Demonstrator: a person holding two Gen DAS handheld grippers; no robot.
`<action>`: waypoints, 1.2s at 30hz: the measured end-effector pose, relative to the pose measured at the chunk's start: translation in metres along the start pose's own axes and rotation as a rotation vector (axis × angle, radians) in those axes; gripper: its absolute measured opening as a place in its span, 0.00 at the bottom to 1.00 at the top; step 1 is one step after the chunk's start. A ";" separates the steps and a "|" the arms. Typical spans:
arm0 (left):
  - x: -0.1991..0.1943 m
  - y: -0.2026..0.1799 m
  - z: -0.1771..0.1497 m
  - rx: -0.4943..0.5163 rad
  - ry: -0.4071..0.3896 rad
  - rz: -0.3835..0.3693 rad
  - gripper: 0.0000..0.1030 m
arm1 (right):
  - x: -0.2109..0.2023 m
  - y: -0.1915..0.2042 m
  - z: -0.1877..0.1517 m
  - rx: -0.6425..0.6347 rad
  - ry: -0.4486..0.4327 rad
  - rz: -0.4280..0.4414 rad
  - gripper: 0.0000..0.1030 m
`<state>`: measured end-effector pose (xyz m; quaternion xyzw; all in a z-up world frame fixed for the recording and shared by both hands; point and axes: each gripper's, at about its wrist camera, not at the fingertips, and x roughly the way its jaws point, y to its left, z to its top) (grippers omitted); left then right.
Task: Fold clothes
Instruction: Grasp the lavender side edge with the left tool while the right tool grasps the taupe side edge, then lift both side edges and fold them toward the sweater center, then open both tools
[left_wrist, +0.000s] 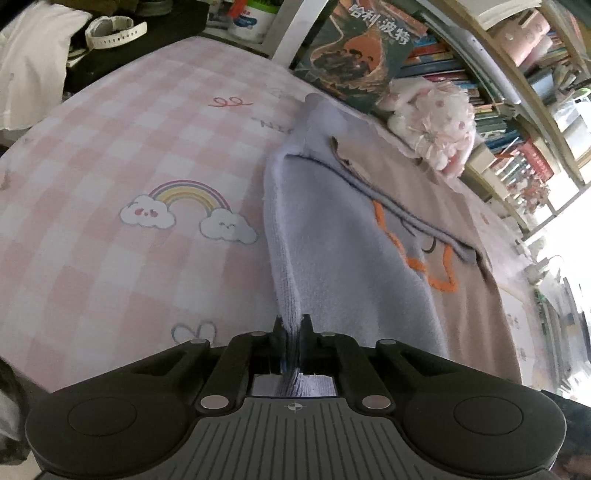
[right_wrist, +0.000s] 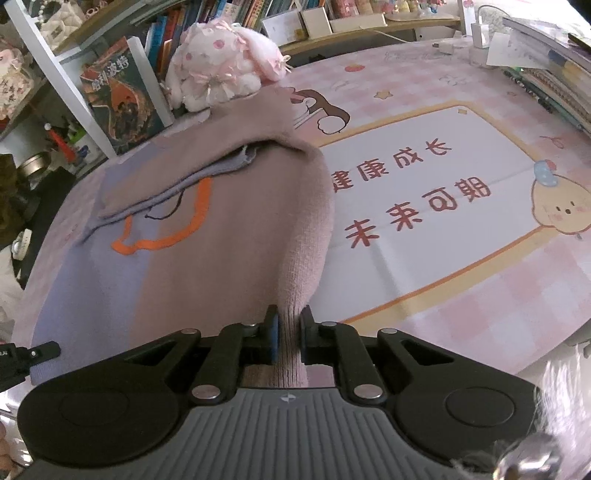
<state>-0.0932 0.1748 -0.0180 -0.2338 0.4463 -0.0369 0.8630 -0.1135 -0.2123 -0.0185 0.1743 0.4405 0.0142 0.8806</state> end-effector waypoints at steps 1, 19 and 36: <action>-0.003 -0.001 -0.003 -0.001 -0.002 -0.001 0.04 | -0.003 -0.001 -0.002 -0.004 0.000 0.001 0.09; -0.045 -0.007 -0.087 -0.082 0.058 -0.032 0.04 | -0.064 -0.054 -0.057 0.022 0.071 0.043 0.09; -0.082 -0.021 -0.041 -0.294 -0.113 -0.281 0.04 | -0.113 -0.080 -0.027 0.288 -0.022 0.423 0.09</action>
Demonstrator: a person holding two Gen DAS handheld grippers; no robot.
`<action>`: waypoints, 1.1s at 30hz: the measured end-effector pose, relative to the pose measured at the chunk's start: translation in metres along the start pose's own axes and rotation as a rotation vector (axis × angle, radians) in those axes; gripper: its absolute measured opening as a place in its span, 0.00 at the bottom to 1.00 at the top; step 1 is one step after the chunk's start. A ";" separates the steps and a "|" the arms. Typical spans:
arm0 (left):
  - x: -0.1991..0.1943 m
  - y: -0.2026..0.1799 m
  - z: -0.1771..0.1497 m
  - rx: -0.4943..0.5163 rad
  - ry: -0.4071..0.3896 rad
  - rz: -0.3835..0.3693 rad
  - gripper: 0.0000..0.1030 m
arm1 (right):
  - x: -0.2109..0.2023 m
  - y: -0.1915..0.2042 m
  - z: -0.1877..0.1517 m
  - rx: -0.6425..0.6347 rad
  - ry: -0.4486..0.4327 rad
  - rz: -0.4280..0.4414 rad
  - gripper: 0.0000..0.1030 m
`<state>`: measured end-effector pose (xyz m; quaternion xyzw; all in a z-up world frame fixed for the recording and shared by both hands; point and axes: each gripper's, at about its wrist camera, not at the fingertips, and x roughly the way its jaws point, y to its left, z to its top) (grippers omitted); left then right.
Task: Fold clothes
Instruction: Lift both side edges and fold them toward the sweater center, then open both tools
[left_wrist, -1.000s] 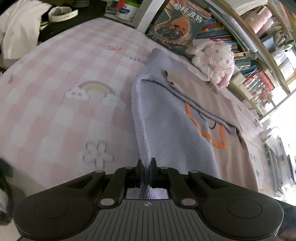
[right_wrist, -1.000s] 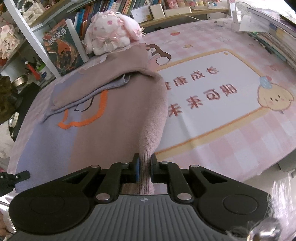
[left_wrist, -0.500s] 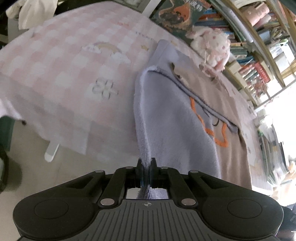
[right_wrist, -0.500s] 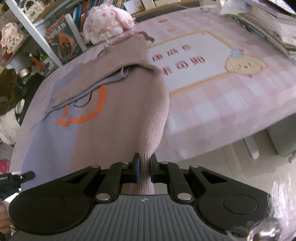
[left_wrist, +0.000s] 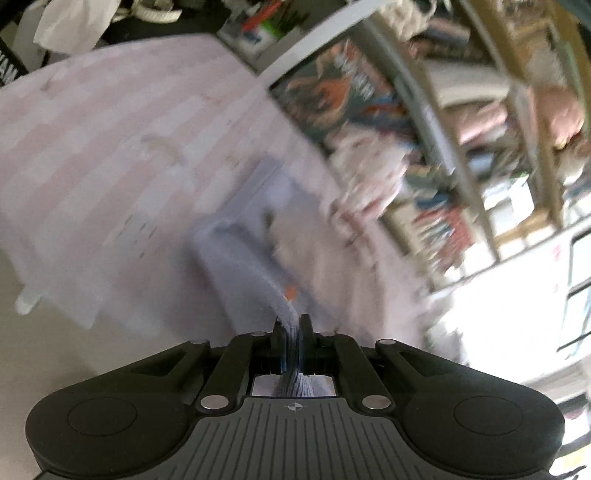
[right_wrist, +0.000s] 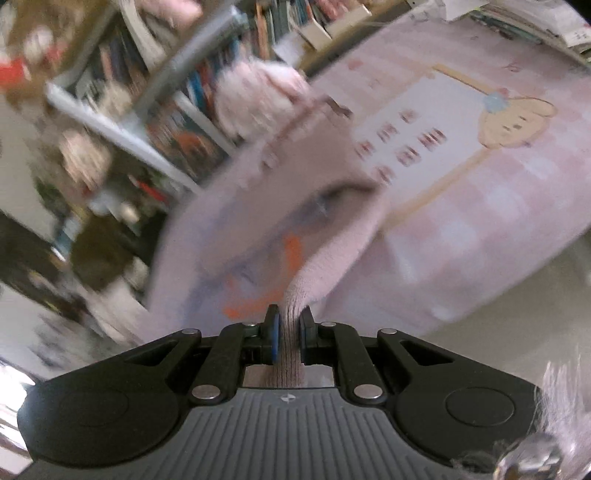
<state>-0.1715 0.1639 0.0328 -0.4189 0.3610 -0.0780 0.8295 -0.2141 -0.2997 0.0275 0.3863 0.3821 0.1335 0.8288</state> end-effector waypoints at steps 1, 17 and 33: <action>0.002 -0.003 0.007 -0.002 -0.018 -0.011 0.04 | 0.001 0.001 0.008 0.028 -0.023 0.030 0.09; 0.113 -0.022 0.103 0.034 -0.065 -0.009 0.04 | 0.084 0.000 0.119 0.242 -0.202 0.015 0.09; 0.176 -0.005 0.146 0.146 0.089 0.198 0.51 | 0.165 0.002 0.156 0.174 -0.137 -0.267 0.35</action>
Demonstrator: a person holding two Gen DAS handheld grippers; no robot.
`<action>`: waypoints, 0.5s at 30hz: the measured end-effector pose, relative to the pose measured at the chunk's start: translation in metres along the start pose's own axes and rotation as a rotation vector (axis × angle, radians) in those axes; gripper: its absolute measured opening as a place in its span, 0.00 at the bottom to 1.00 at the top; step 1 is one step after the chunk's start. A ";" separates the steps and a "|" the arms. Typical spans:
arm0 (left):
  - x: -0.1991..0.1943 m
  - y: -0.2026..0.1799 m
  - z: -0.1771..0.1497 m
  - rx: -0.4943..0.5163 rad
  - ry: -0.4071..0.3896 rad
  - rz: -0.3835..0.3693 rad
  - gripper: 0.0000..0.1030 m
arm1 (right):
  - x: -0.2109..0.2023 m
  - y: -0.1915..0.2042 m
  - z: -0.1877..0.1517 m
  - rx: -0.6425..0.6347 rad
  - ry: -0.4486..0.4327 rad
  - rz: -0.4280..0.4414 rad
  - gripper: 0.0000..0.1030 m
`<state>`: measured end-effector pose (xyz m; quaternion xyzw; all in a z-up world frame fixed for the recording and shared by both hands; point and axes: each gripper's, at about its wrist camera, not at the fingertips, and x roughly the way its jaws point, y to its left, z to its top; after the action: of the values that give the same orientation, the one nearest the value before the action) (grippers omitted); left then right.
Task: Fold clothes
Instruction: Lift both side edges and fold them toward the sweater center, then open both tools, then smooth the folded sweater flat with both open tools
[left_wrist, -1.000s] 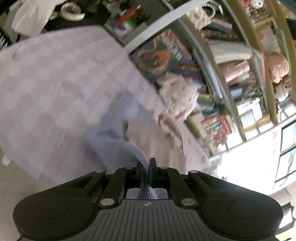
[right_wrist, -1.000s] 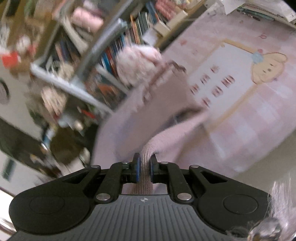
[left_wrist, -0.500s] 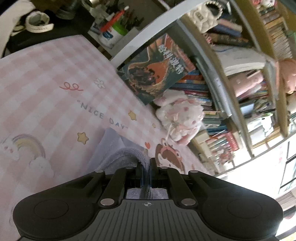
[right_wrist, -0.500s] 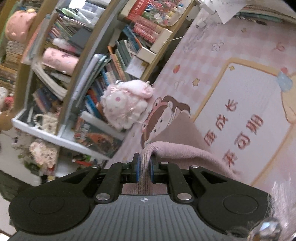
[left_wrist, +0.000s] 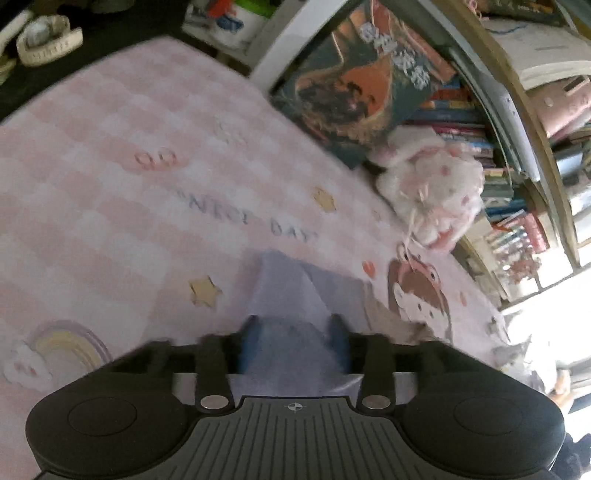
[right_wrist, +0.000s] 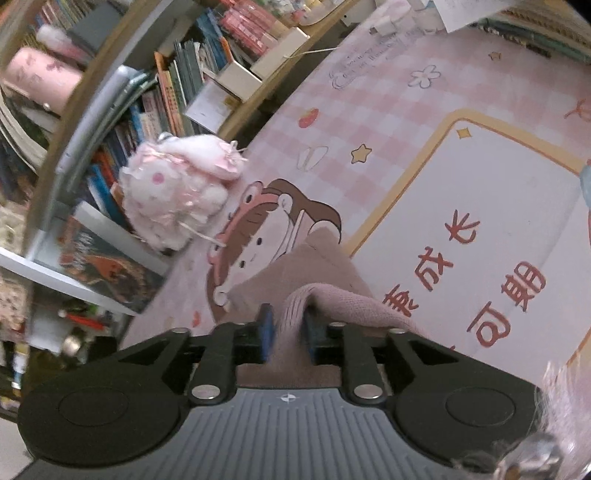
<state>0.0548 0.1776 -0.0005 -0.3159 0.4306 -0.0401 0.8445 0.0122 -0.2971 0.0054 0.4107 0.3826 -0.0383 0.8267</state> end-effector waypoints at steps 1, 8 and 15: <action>-0.004 0.002 0.003 0.018 -0.016 -0.001 0.52 | -0.002 0.004 0.000 -0.029 -0.024 -0.022 0.47; -0.010 -0.003 0.001 0.306 -0.027 0.034 0.52 | -0.004 0.026 -0.005 -0.320 -0.098 -0.155 0.48; 0.006 -0.024 -0.015 0.536 -0.062 0.086 0.51 | 0.027 0.048 -0.030 -0.674 -0.081 -0.266 0.51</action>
<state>0.0527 0.1492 0.0022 -0.0637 0.3917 -0.1070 0.9116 0.0313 -0.2370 0.0079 0.0597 0.3908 -0.0335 0.9179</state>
